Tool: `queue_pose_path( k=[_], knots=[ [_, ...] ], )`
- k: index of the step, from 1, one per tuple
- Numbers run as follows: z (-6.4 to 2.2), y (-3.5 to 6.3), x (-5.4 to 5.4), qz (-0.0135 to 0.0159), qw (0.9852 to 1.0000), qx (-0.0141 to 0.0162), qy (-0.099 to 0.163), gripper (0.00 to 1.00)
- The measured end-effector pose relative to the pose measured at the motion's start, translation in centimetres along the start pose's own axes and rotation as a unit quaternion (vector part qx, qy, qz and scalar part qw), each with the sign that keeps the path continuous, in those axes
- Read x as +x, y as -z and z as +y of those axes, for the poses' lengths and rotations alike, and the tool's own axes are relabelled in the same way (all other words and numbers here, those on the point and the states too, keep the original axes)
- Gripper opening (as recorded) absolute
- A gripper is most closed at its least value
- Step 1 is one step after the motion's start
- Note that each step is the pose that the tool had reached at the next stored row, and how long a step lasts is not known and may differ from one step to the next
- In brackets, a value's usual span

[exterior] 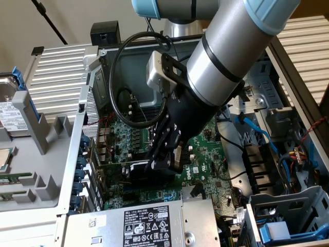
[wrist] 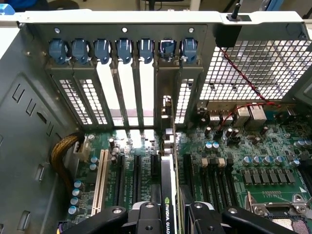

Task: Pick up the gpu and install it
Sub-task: 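Insert the gpu into the slot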

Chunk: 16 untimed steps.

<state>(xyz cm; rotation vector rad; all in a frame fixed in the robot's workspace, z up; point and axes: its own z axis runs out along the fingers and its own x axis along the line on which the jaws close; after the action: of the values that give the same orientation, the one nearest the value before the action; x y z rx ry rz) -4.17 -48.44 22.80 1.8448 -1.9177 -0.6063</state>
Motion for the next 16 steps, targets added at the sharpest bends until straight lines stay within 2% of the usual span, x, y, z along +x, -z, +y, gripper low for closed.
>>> queue_pose_path(
  k=[16],
  knots=[
    [0.14, -0.1, 0.01, -0.0001, 1.0, 0.0, 0.0, 0.26]
  ],
)
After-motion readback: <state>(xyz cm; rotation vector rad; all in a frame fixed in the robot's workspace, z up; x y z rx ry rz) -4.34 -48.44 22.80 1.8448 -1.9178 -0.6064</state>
